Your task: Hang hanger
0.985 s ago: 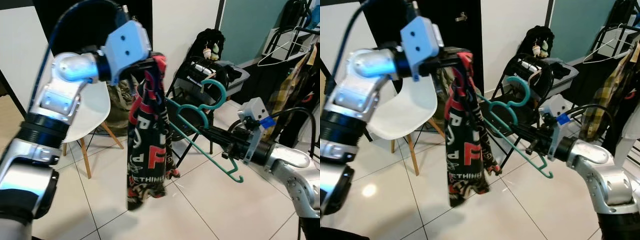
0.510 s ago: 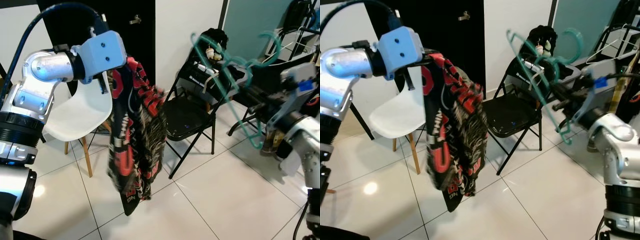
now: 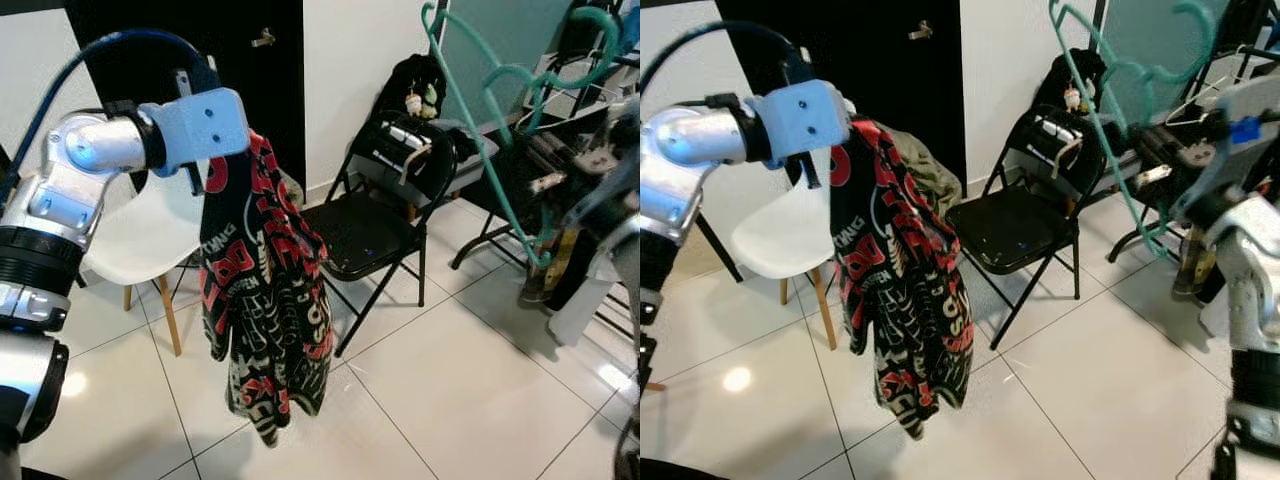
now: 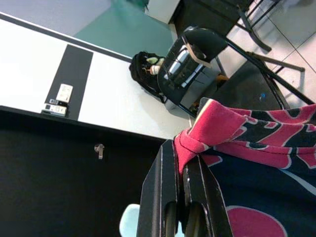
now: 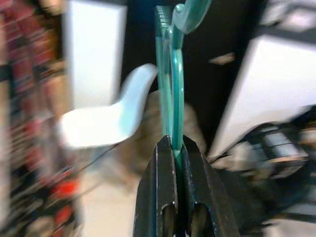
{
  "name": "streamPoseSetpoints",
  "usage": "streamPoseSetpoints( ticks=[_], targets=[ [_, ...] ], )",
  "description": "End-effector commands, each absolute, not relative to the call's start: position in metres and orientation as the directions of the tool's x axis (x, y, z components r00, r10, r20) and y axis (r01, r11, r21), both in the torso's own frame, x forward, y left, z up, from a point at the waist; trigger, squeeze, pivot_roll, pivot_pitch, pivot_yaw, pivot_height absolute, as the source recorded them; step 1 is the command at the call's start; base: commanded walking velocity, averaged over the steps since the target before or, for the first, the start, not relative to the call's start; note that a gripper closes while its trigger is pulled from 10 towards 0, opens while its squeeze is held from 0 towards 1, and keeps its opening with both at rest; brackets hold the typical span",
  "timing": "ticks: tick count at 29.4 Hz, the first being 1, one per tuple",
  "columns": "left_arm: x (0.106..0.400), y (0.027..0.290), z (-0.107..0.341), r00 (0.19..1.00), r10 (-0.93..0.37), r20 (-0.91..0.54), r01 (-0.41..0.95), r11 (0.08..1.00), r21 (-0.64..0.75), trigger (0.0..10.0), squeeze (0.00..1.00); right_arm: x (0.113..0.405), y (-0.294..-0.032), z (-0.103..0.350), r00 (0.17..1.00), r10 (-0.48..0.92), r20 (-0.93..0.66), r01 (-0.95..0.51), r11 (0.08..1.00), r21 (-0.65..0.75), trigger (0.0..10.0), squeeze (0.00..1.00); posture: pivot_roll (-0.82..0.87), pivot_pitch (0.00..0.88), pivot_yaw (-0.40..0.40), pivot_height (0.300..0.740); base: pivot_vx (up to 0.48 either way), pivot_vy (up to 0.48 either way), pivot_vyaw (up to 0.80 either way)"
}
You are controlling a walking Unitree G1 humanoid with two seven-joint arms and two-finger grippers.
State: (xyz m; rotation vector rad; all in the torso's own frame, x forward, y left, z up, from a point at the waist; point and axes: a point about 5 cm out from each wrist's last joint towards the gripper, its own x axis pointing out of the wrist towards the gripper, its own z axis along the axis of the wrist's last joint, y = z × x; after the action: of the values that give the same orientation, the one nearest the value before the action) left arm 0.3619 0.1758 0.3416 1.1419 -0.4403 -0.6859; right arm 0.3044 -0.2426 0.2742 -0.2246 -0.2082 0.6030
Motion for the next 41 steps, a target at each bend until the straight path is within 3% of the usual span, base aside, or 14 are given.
streamPoseSetpoints(
  ticks=[1,2,4,5,7,8,14,26,41],
  targets=[
    [0.362,0.170,0.352,0.704,-0.710,0.011,0.228,0.240,0.944,10.0,0.00,0.290,-0.228,0.274,0.695,0.712,0.100,-0.671,0.693,-0.264,10.0,0.00,-0.05,0.000,0.027,0.740,0.000,0.000,0.00],
    [0.362,0.168,0.354,0.696,-0.718,0.006,0.224,0.226,0.948,10.0,0.00,0.277,-0.222,0.269,0.600,0.797,0.068,-0.767,0.597,-0.237,10.0,0.00,-0.05,0.000,0.027,0.740,0.000,0.000,0.00],
    [0.362,0.168,0.354,0.696,-0.718,0.006,0.224,0.226,0.948,10.0,0.00,0.277,-0.222,0.269,0.600,0.797,0.068,-0.767,0.597,-0.237,10.0,0.00,-0.05,0.000,0.027,0.740,0.000,0.000,0.00],
    [0.362,0.166,0.355,0.692,-0.722,0.003,0.221,0.215,0.951,10.0,0.00,0.268,-0.218,0.266,0.532,0.846,0.050,-0.820,0.529,-0.218,10.0,0.00,-0.05,0.000,0.027,0.740,0.000,0.000,0.00],
    [0.362,0.166,0.355,0.692,-0.722,0.003,0.221,0.215,0.951,10.0,0.00,0.268,-0.218,0.266,0.532,0.846,0.050,-0.820,0.529,-0.218,10.0,0.00,-0.05,0.000,0.027,0.740,0.000,0.000,0.00],
    [0.362,0.164,0.357,0.686,-0.727,-0.012,0.217,0.189,0.958,10.0,0.00,0.259,-0.218,0.263,0.468,0.884,0.014,-0.868,0.463,-0.178,10.0,0.00,-0.06,0.000,0.028,0.740,0.000,0.000,0.00],
    [0.362,0.158,0.359,0.662,-0.748,-0.039,0.213,0.138,0.967,10.0,0.00,0.247,-0.222,0.263,0.379,0.925,-0.019,-0.920,0.375,-0.115,10.0,0.00,-0.06,0.000,0.031,0.740,0.000,0.000,0.00],
    [0.360,0.153,0.358,0.623,-0.780,-0.052,0.218,0.109,0.970,10.0,0.00,0.246,-0.229,0.266,0.402,0.915,-0.027,-0.909,0.396,-0.128,10.0,0.00,-0.06,0.000,0.031,0.740,0.000,0.000,0.00],
    [0.361,0.156,0.355,0.620,-0.781,-0.070,0.222,0.090,0.971,10.0,0.00,0.223,-0.258,0.271,0.418,0.905,-0.076,-0.906,0.408,-0.114,10.0,0.00,-0.06,0.000,0.033,0.740,0.000,0.000,0.00]
  ],
)
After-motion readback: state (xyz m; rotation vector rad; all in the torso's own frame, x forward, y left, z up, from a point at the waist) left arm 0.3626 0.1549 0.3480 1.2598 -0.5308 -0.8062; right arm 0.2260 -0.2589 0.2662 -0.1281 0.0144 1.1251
